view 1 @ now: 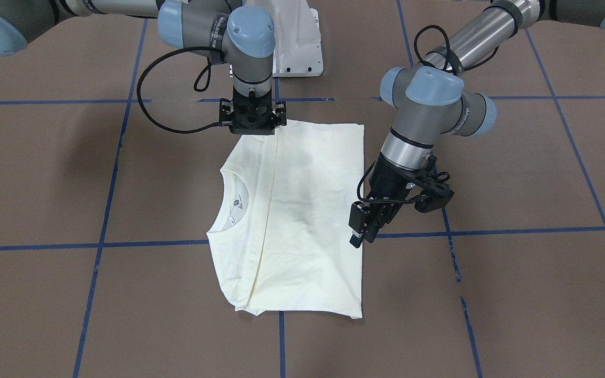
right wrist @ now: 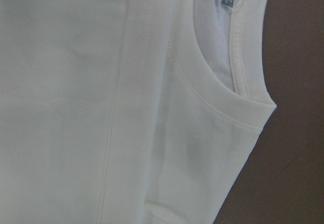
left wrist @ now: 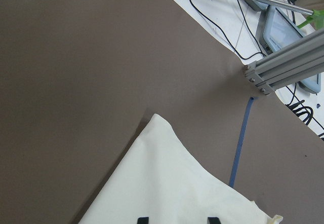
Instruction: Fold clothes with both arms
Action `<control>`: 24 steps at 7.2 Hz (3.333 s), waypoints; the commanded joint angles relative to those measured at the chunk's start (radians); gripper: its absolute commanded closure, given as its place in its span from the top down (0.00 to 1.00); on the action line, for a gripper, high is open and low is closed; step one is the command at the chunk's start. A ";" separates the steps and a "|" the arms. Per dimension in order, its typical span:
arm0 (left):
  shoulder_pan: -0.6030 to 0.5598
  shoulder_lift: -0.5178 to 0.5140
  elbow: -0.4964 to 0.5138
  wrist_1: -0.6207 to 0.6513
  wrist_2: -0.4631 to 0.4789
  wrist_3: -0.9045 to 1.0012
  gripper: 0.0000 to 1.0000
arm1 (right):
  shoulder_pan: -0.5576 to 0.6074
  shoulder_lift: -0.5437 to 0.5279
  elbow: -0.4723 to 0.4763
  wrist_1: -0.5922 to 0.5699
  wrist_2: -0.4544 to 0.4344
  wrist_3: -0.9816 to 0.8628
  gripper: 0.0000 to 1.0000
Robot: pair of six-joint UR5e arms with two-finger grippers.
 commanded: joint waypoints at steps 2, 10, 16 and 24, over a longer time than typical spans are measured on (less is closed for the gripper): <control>0.006 0.003 0.000 0.001 0.004 -0.004 0.49 | -0.005 0.038 -0.073 -0.010 0.054 -0.110 1.00; 0.012 0.001 -0.015 0.002 0.007 -0.013 0.49 | -0.029 0.078 -0.151 -0.015 0.097 -0.136 1.00; 0.013 0.017 -0.033 0.004 0.009 -0.014 0.49 | 0.014 -0.200 0.119 -0.102 0.103 -0.259 1.00; 0.013 0.030 -0.062 0.004 0.009 -0.014 0.49 | -0.085 -0.200 0.173 0.284 -0.164 0.653 0.99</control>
